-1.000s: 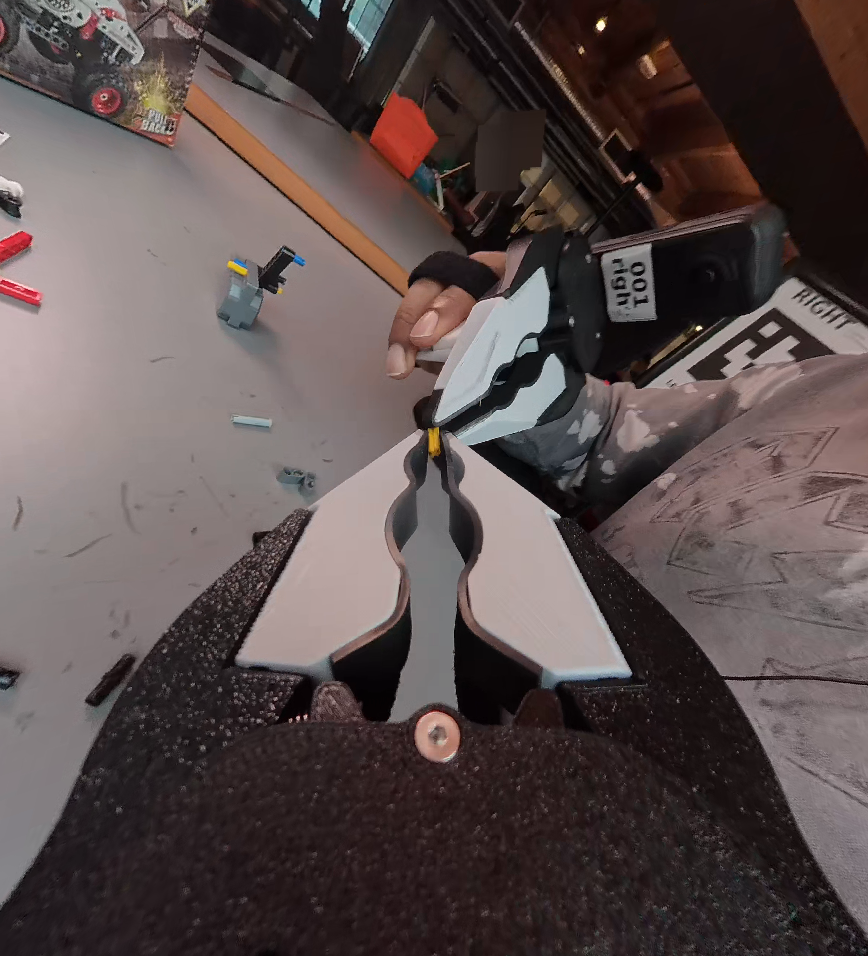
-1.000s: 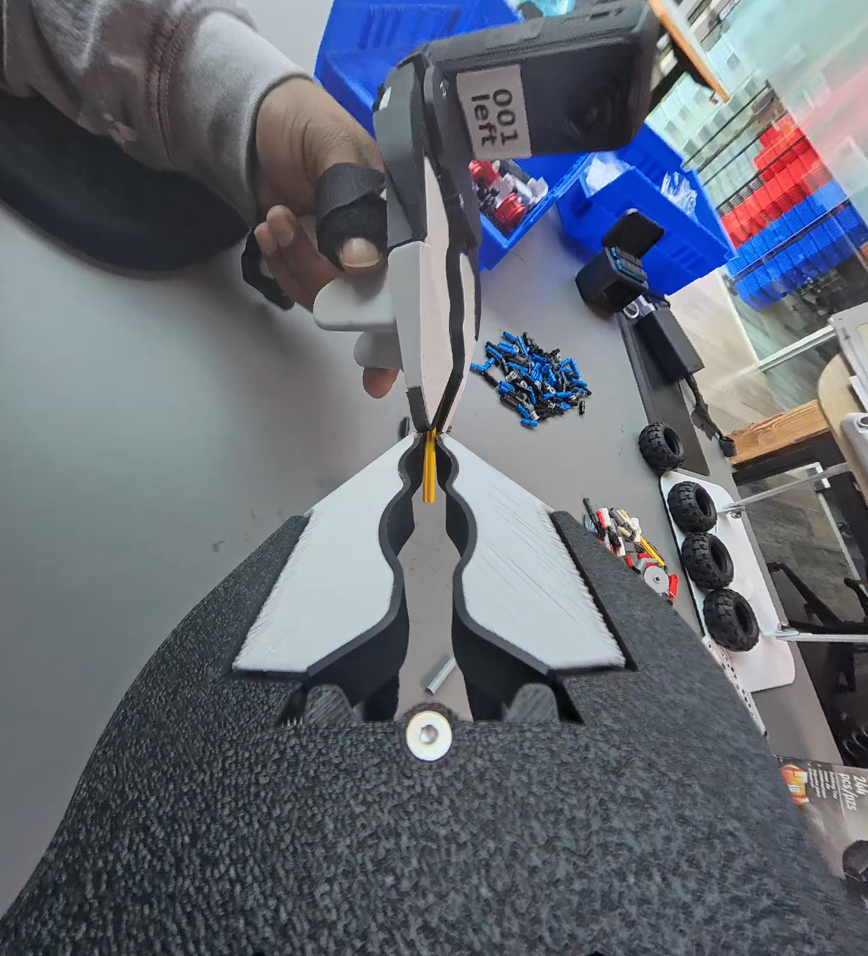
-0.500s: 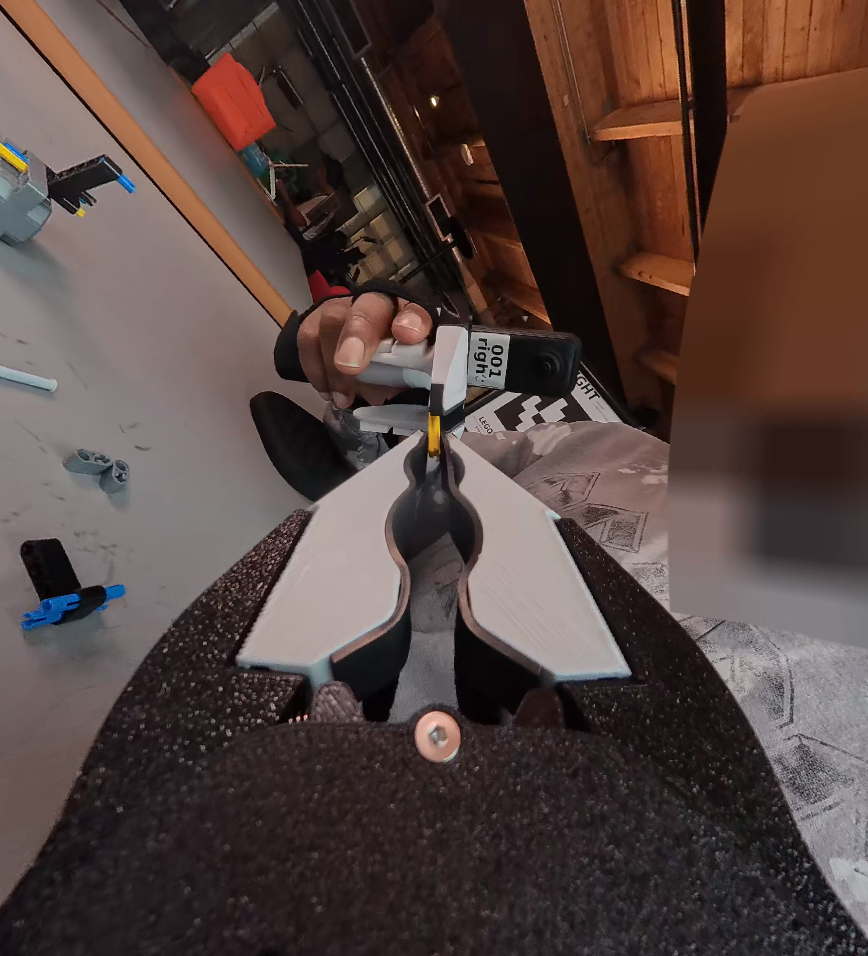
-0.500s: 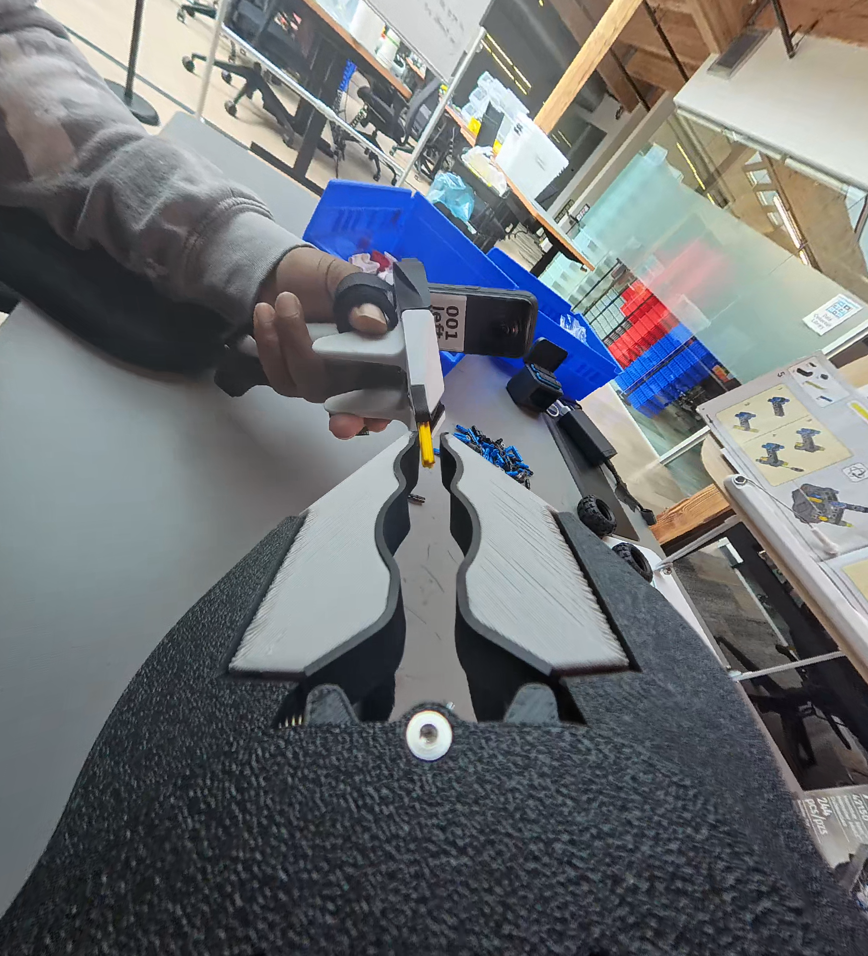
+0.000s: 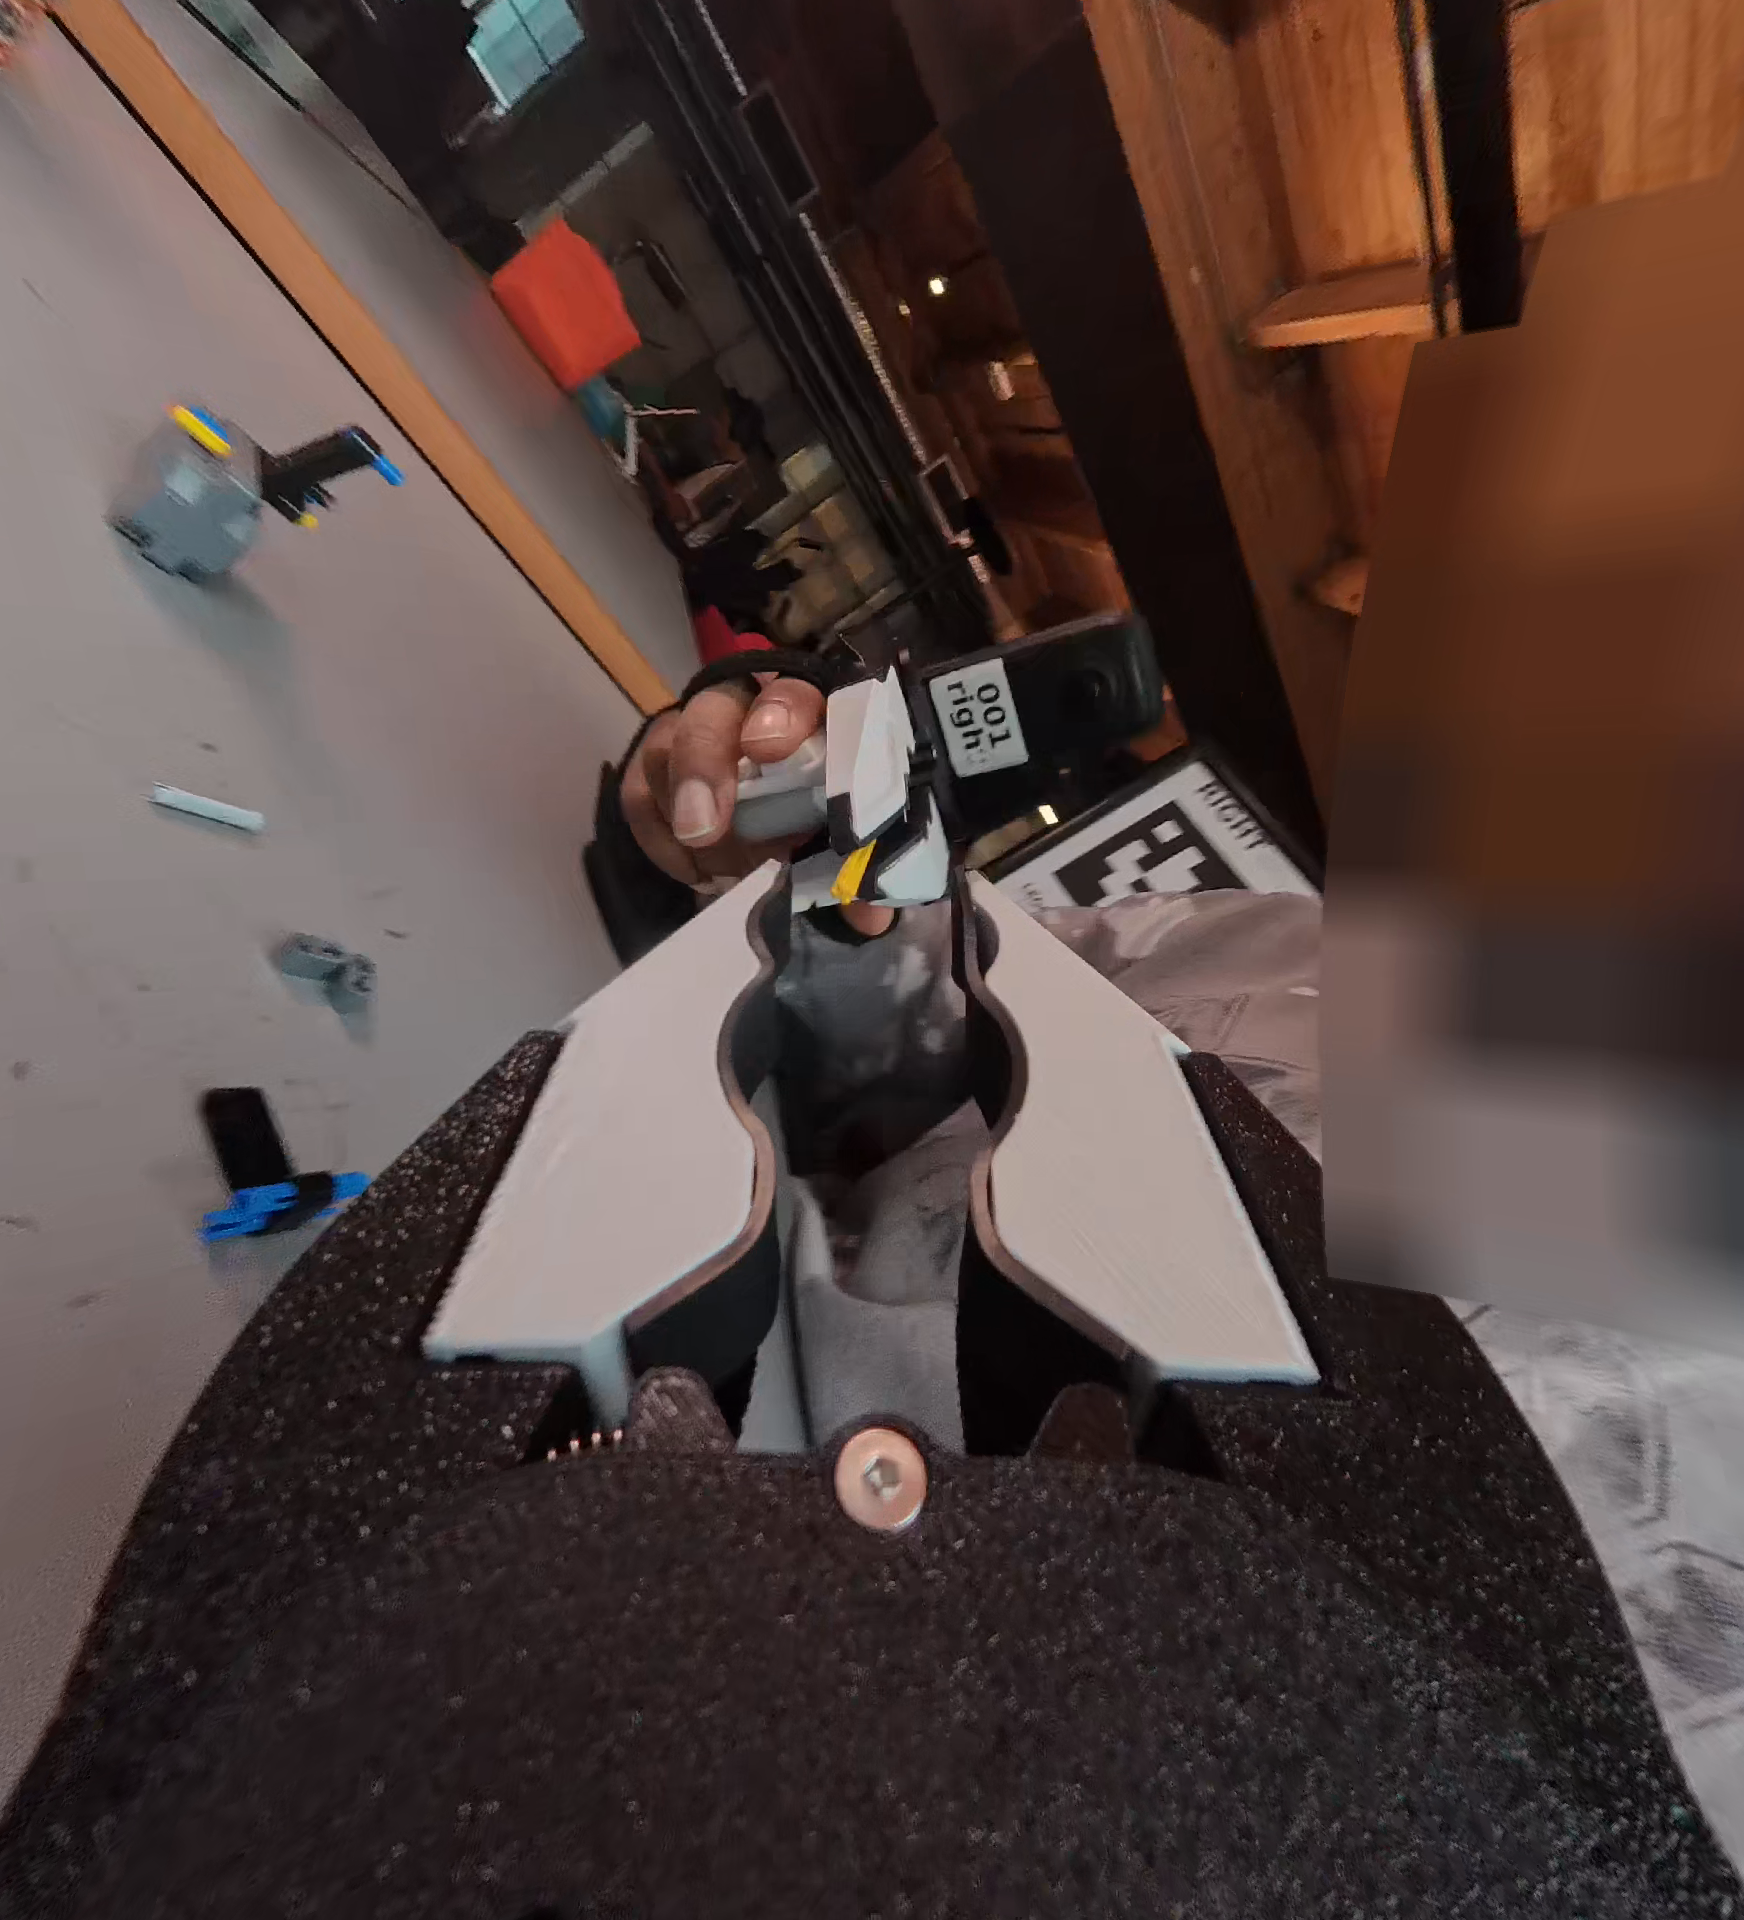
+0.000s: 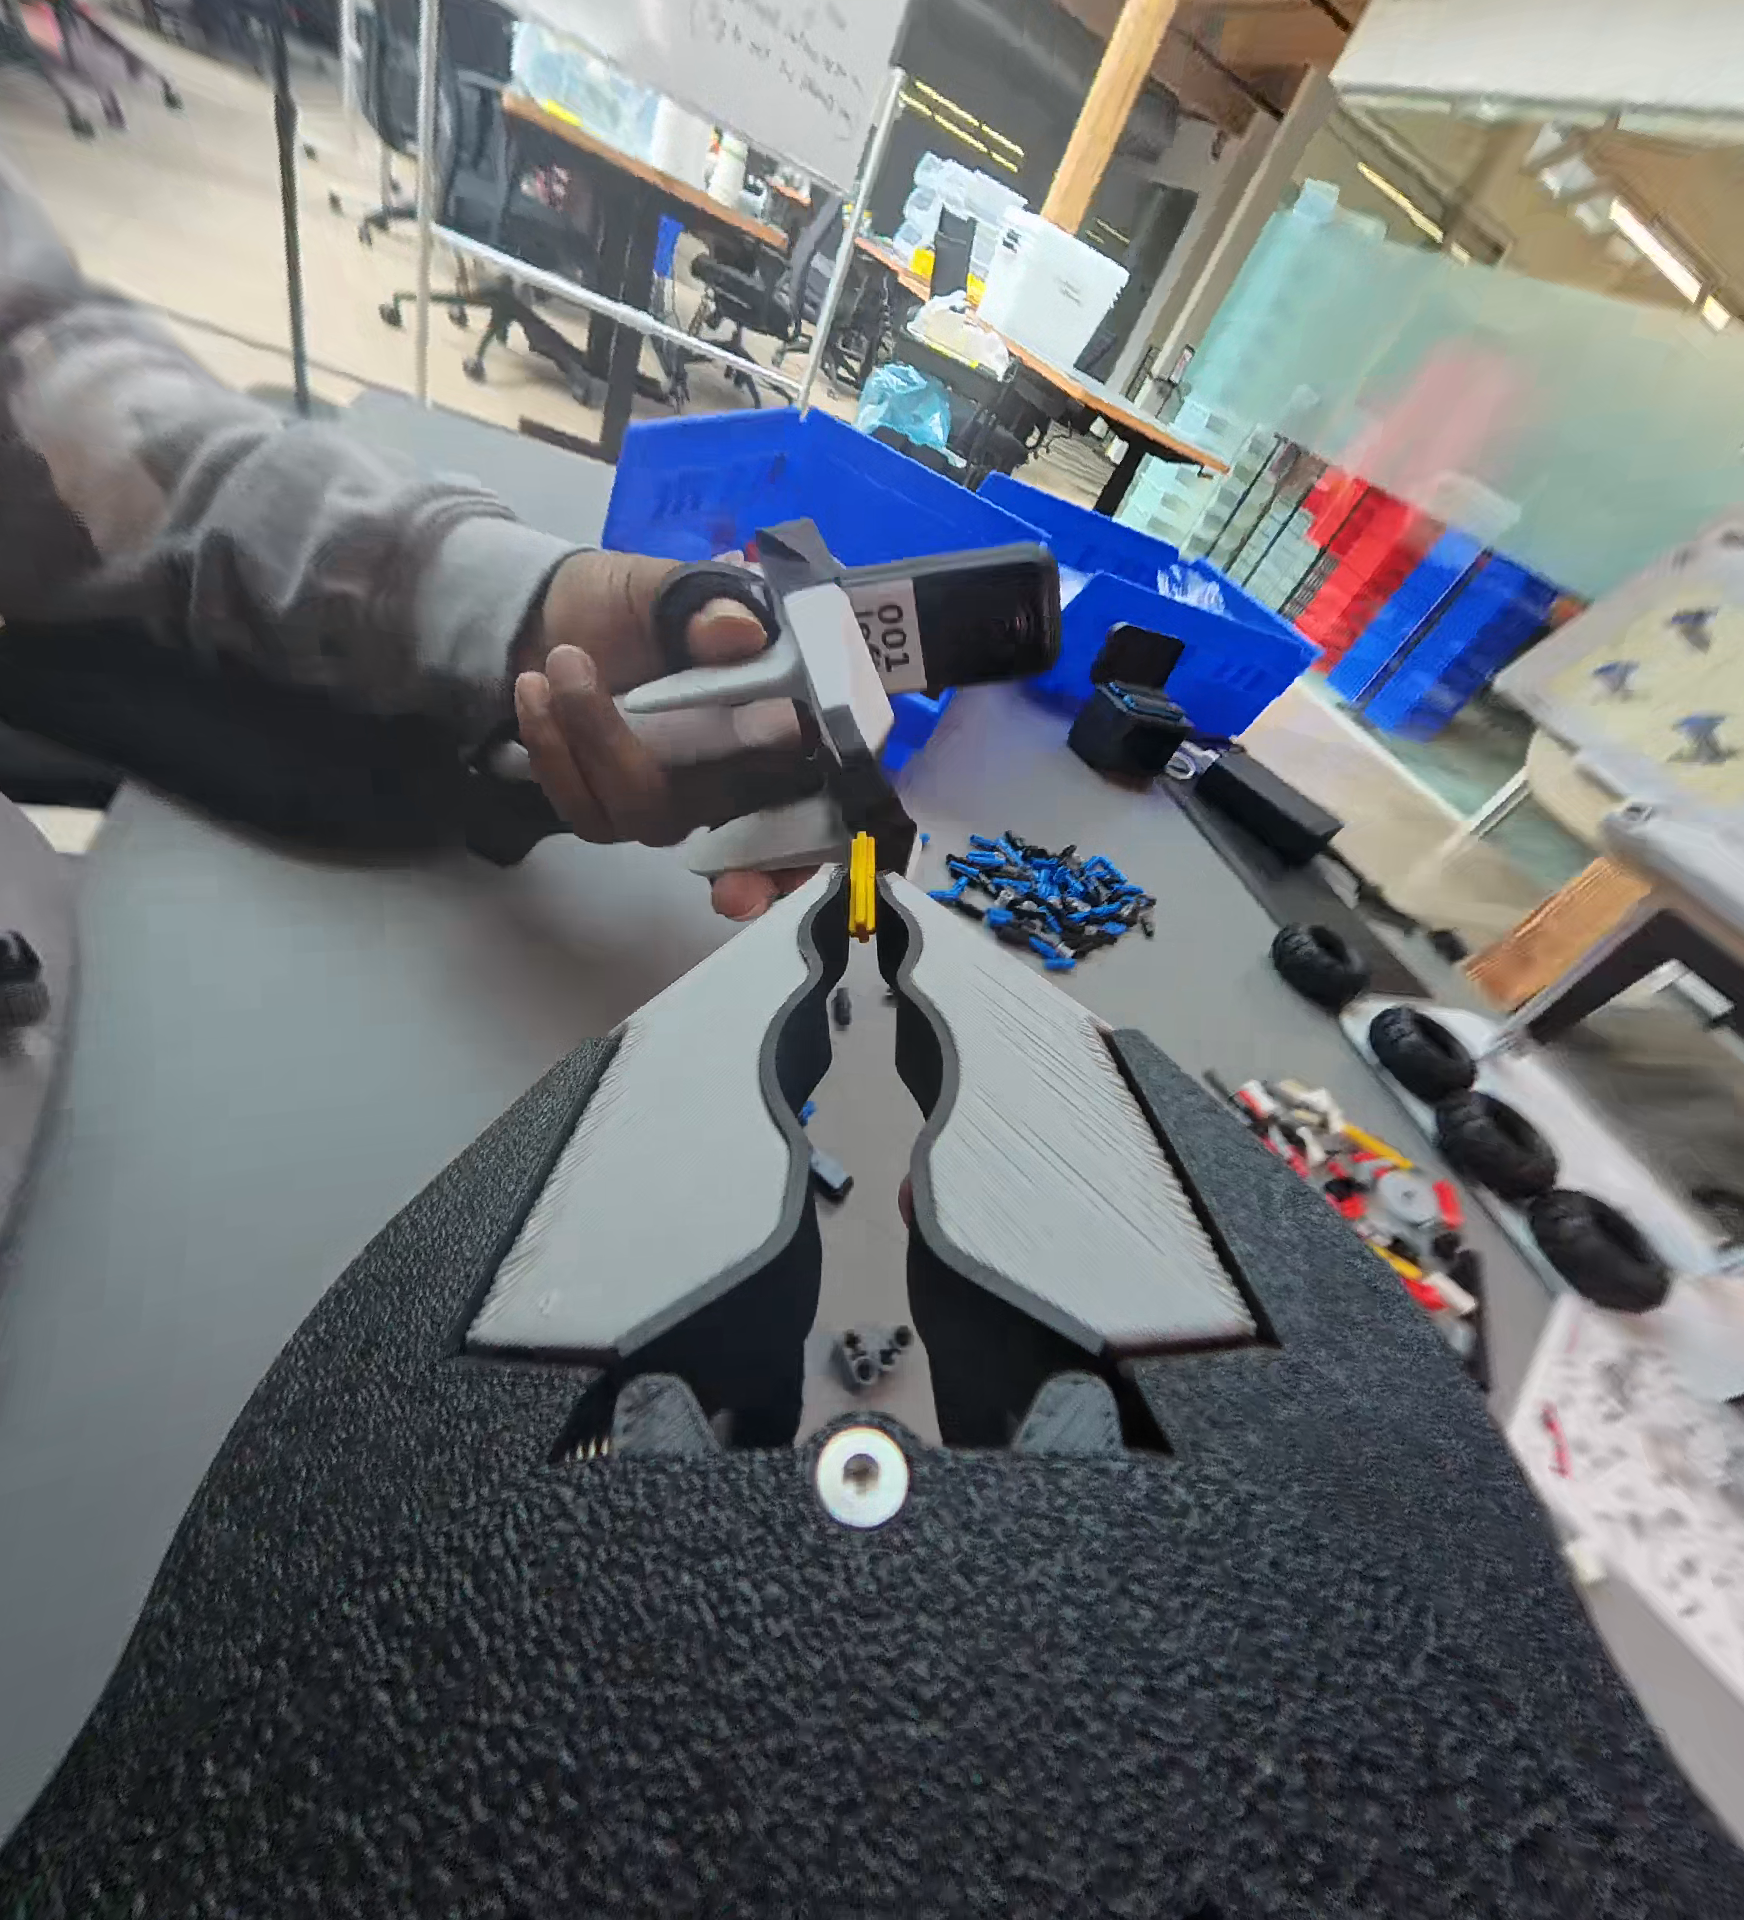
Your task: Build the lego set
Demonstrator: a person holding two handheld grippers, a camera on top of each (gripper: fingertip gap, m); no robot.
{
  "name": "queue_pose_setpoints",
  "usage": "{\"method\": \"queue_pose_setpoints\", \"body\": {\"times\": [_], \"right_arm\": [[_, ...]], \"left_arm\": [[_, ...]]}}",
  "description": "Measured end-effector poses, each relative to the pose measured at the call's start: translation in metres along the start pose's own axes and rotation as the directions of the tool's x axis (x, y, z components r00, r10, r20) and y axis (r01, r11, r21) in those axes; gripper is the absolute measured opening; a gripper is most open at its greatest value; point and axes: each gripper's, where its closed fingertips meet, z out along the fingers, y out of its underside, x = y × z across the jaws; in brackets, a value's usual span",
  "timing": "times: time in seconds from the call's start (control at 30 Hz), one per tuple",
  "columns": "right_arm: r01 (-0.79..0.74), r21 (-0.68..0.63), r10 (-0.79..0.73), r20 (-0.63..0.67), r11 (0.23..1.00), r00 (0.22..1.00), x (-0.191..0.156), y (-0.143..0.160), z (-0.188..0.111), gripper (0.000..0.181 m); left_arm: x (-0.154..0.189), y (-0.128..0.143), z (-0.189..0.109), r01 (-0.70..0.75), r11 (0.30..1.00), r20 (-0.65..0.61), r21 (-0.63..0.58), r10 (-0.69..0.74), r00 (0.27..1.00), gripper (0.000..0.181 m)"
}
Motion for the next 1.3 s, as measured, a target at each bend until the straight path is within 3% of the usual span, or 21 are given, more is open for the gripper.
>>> {"method": "queue_pose_setpoints", "body": {"times": [0.03, 0.07, 0.13, 0.2, 0.23, 0.33, 0.47, 0.63, 0.73, 0.83, 0.93, 1.03, 1.3], "right_arm": [[-0.130, -0.002, 0.130, 0.012, 0.992, 0.991, 0.005, 0.007, 0.000, 0.004], [-0.235, -0.010, 0.235, 0.004, 0.972, 0.972, 0.011, 0.016, -0.001, 0.004], [-0.383, -0.041, 0.383, -0.013, 0.923, 0.924, 0.021, 0.035, -0.003, 0.004], [-0.465, -0.038, 0.464, -0.023, 0.885, 0.885, 0.028, 0.042, -0.007, 0.004], [-0.488, -0.041, 0.488, -0.009, 0.872, 0.873, 0.028, 0.043, -0.008, 0.004], [-0.480, -0.073, 0.483, 0.019, 0.874, 0.875, 0.025, 0.047, -0.010, 0.004], [-0.491, -0.123, 0.498, 0.040, 0.863, 0.866, 0.018, 0.058, -0.012, 0.004], [-0.506, -0.149, 0.511, -0.003, 0.850, 0.859, 0.022, 0.071, -0.014, 0.004], [-0.527, -0.179, 0.533, -0.018, 0.831, 0.846, 0.021, 0.079, -0.014, 0.004], [-0.533, -0.217, 0.540, -0.031, 0.818, 0.841, 0.019, 0.087, -0.011, 0.004], [-0.541, -0.204, 0.551, -0.012, 0.816, 0.834, 0.015, 0.082, -0.007, 0.004], [-0.527, -0.166, 0.538, 0.029, 0.833, 0.842, 0.010, 0.068, -0.004, 0.004], [-0.505, -0.139, 0.516, 0.053, 0.852, 0.855, 0.006, 0.059, -0.002, 0.004]], "left_arm": [[-0.007, -0.003, -0.006, -0.096, 0.995, 0.083, -0.015, 0.097, 0.992, 0.033], [-0.018, -0.004, -0.013, -0.212, 0.975, 0.198, -0.064, 0.221, 0.955, 0.034], [-0.051, -0.002, -0.033, -0.420, 0.862, 0.411, -0.284, 0.505, 0.759, 0.032], [-0.079, 0.008, -0.050, -0.486, 0.684, 0.439, -0.544, 0.726, 0.529, 0.032], [-0.087, 0.017, -0.053, -0.486, 0.600, 0.387, -0.635, 0.792, 0.473, 0.032], [-0.101, 0.036, -0.049, -0.473, 0.451, 0.245, -0.757, 0.867, 0.435, 0.031], [-0.109, 0.042, -0.045, -0.455, 0.330, 0.118, -0.827, 0.893, 0.434, 0.029], [-0.115, 0.047, -0.041, -0.448, 0.215, 0.010, -0.868, 0.909, 0.417, 0.012], [-0.119, 0.049, -0.033, -0.467, 0.220, 0.030, -0.857, 0.924, 0.380, 0.010], [-0.115, 0.046, -0.027, -0.499, 0.326, 0.130, -0.803, 0.913, 0.387, 0.008], [-0.090, 0.038, -0.018, -0.587, 0.459, 0.222, -0.667, 0.875, 0.431, 0.007], [-0.058, 0.028, -0.009, -0.675, 0.514, 0.237, -0.529, 0.853, 0.464, 0.007], [-0.048, 0.031, -0.005, -0.711, 0.489, 0.195, -0.506, 0.867, 0.458, 0.007]]}}
